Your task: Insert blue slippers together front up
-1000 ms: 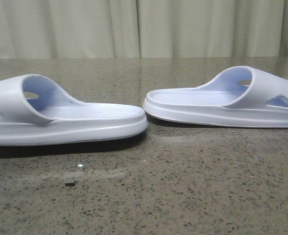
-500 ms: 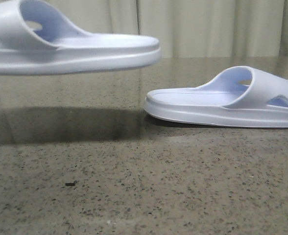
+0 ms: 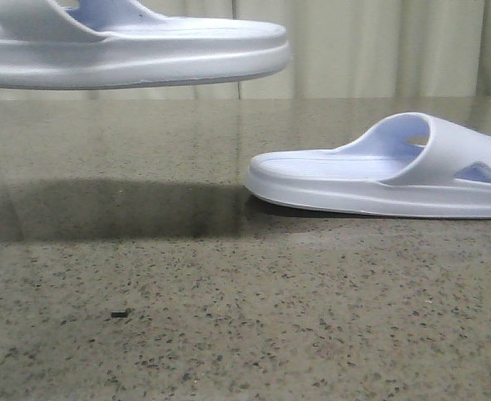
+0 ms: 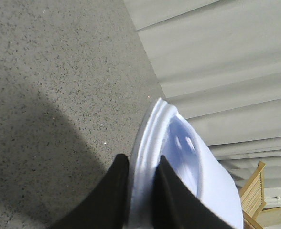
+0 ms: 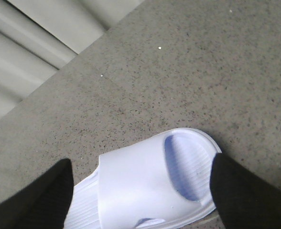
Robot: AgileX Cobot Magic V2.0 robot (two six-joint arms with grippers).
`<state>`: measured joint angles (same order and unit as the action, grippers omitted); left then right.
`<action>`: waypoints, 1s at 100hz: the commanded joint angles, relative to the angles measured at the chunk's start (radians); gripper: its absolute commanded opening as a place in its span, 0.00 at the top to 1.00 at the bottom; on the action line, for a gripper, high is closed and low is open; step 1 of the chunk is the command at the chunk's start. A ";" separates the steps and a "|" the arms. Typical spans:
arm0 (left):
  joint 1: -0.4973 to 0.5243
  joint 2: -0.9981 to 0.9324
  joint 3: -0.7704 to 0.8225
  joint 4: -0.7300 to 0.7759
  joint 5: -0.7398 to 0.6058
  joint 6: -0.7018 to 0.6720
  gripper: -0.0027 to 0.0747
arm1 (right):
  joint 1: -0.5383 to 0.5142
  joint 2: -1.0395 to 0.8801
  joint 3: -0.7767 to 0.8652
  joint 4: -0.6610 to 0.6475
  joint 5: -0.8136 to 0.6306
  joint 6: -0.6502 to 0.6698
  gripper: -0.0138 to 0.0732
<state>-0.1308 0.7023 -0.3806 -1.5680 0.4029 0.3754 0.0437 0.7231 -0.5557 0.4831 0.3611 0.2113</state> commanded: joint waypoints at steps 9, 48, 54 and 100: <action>-0.001 -0.004 -0.038 -0.031 0.015 0.002 0.94 | -0.007 0.038 -0.009 0.022 -0.101 0.051 0.25; -0.001 -0.004 -0.038 -0.022 0.012 0.003 0.94 | -0.007 0.190 -0.009 0.055 -0.107 0.052 0.25; -0.001 -0.004 -0.038 -0.022 0.012 0.003 0.94 | -0.007 0.215 -0.009 0.073 -0.116 0.052 0.25; -0.001 -0.004 -0.038 -0.022 0.011 0.003 0.94 | -0.007 0.340 -0.009 0.158 -0.150 0.052 0.25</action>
<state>-0.1308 0.7023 -0.3806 -1.5605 0.4029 0.3770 0.0437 1.0617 -0.5387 0.6216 0.2738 0.2664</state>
